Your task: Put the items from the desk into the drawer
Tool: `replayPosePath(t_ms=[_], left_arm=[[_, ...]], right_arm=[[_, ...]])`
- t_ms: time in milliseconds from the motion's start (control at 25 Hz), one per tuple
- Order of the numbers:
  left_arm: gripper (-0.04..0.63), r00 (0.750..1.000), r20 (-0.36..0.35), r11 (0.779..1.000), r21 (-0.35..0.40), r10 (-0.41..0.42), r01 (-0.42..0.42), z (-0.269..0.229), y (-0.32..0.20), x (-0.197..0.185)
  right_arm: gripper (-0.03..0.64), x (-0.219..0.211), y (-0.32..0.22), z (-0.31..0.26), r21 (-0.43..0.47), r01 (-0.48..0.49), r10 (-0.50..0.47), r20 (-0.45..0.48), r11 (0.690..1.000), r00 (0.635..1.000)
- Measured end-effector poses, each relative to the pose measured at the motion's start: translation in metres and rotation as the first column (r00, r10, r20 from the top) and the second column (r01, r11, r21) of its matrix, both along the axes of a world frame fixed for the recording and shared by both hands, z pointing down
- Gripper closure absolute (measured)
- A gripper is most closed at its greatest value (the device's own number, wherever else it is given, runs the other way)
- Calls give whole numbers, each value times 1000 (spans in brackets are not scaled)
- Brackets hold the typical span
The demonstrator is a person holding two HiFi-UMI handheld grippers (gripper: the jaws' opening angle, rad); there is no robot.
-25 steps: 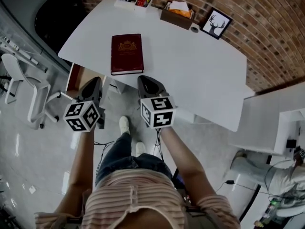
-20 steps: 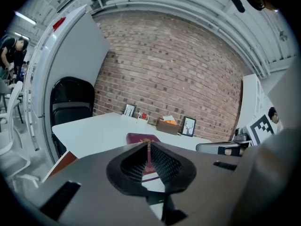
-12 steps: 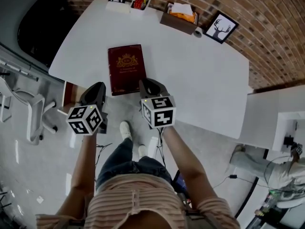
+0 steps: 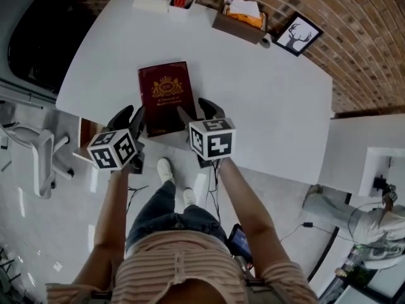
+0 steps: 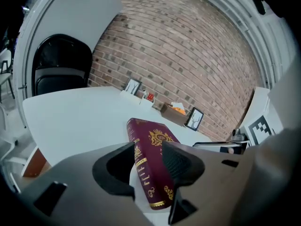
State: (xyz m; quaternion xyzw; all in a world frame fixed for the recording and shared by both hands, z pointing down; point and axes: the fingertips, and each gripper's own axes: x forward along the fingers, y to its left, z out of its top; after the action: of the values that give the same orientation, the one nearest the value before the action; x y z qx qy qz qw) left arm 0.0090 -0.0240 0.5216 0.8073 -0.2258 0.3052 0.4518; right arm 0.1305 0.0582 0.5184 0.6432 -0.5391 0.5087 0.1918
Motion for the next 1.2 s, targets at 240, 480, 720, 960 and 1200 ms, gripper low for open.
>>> replayPosePath(t_ms=[240,480,720,960,1200], left_arm=[[393,999,38,992,-125,-15,19,28,4,7],[393,999,52,973,-228,-10,22,44,14,16],[393,998,62,964,-263,-23,38,49,18,20],[393,997,69,963,-265,-25,43,50,17,18],[393,998,60,969,-243,-24,38,46,15,14]], right_arm=[[347,5,0,25,-86,-19,24,59,996,998],[344,3,0,44,-140,6,11,120,990,993],[345,0,-2,50,-151,30,-6,158,988,987],[371,-7,-6,50,-152,75,-50,165,986,985],[377,-8,-8,43,-140,70,-54,118,988,992]])
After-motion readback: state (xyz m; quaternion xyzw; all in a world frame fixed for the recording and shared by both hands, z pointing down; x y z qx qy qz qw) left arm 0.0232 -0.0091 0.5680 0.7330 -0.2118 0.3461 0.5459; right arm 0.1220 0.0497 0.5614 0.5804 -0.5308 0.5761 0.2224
